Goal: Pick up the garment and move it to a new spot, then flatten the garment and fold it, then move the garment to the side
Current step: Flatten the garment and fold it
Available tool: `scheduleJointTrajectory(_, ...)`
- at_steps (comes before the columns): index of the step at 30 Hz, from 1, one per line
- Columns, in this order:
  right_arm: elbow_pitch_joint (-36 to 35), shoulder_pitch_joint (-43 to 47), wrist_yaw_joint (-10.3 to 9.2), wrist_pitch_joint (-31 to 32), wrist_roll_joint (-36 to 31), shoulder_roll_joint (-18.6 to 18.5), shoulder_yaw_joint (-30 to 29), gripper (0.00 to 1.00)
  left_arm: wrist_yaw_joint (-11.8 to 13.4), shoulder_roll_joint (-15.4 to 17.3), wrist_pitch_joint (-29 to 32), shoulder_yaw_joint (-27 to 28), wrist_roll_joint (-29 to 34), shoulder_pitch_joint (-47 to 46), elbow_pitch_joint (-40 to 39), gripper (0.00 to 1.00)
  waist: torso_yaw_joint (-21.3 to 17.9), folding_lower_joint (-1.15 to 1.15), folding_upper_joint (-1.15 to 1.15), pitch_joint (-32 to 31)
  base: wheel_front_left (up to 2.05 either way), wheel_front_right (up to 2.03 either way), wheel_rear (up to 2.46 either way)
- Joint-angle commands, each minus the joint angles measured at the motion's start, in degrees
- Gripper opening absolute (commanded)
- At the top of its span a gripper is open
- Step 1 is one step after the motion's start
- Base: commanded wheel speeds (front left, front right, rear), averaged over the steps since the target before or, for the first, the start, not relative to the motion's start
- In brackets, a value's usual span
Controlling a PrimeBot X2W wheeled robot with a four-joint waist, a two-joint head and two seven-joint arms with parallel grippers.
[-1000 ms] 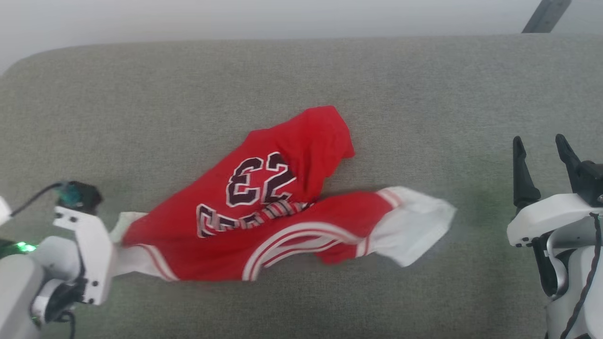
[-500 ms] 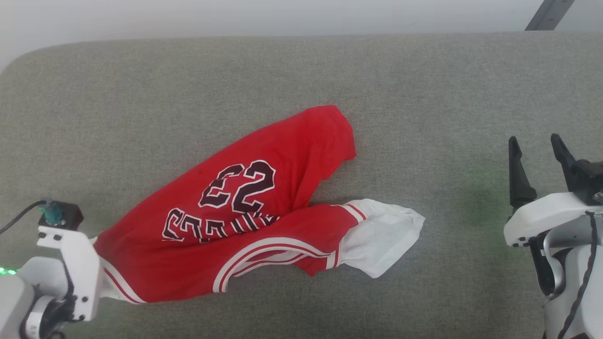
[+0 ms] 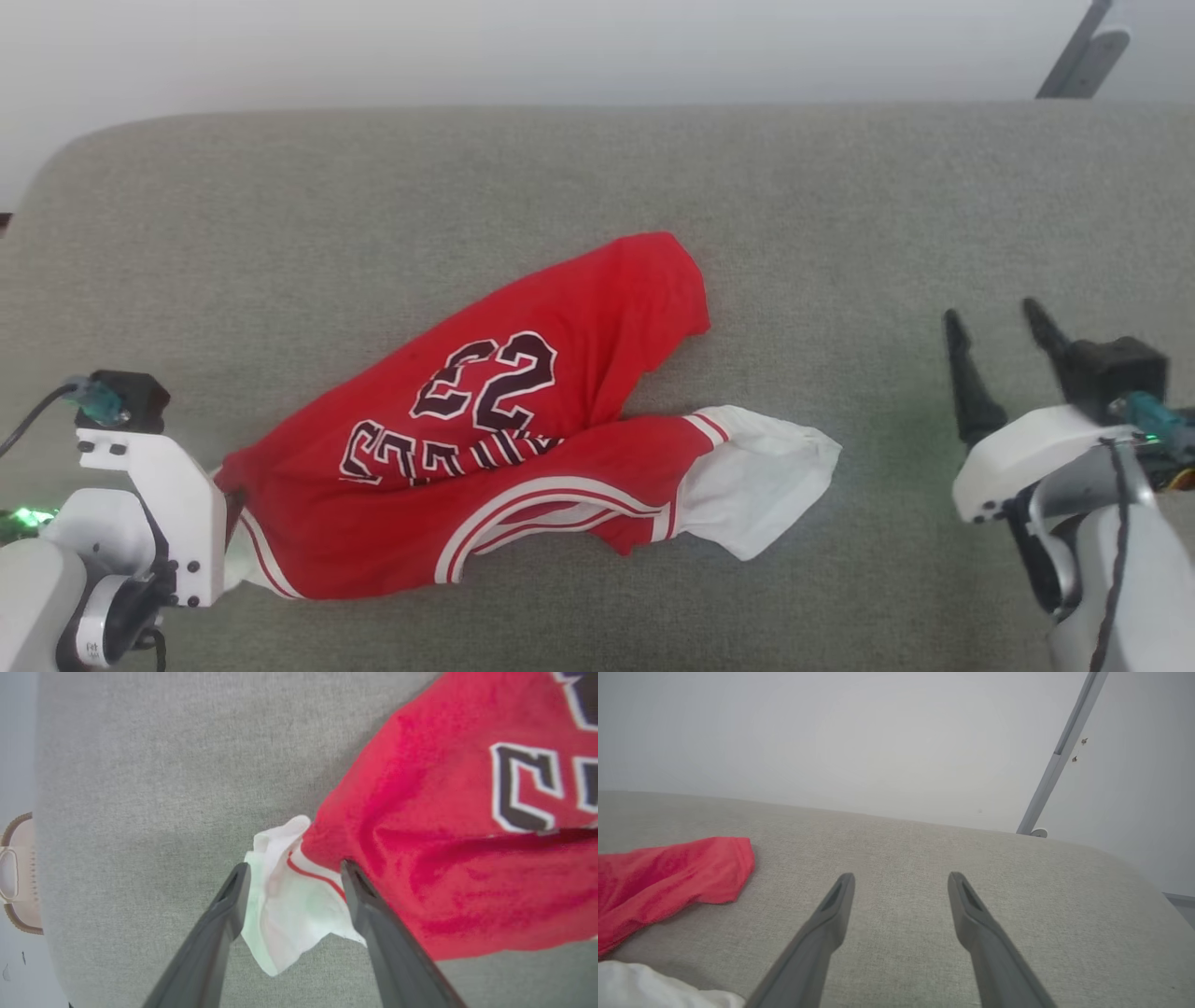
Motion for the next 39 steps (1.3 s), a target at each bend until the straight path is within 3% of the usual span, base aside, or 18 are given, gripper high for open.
scheduleJointTrajectory(1,-0.2,0.8,0.01,0.5,0.9,-0.2,0.9,1.0,0.5,-0.1,-1.2,0.5,-0.2,0.8,-0.7,1.0,0.3,0.0,0.0,-0.5,0.0,0.0,0.0)
scheduleJointTrajectory(5,-0.4,1.9,0.01,2.7,4.0,-1.3,4.6,1.0,1.1,-0.8,-6.7,2.4,0.1,2.6,-2.4,1.0,0.9,0.0,0.0,-1.5,0.0,0.0,0.0)
scheduleJointTrajectory(15,-2.6,3.6,0.01,9.5,11.7,-5.0,12.4,1.0,-0.4,-3.7,-25.2,5.2,3.3,6.8,-3.2,1.0,2.4,0.0,0.0,-2.7,0.0,0.0,0.0)
scheduleJointTrajectory(24,-6.1,4.6,0.01,20.5,20.1,-10.1,19.7,1.0,-1.6,-7.9,-41.0,6.7,4.8,9.2,-0.8,1.0,4.2,0.0,0.0,-2.6,0.0,0.0,0.0)
scheduleJointTrajectory(39,-4.4,0.2,0.01,34.6,24.7,-15.9,22.2,1.0,-6.0,-14.7,-52.7,5.8,6.6,6.3,6.1,1.0,10.1,0.0,0.0,1.2,0.0,0.0,0.0)
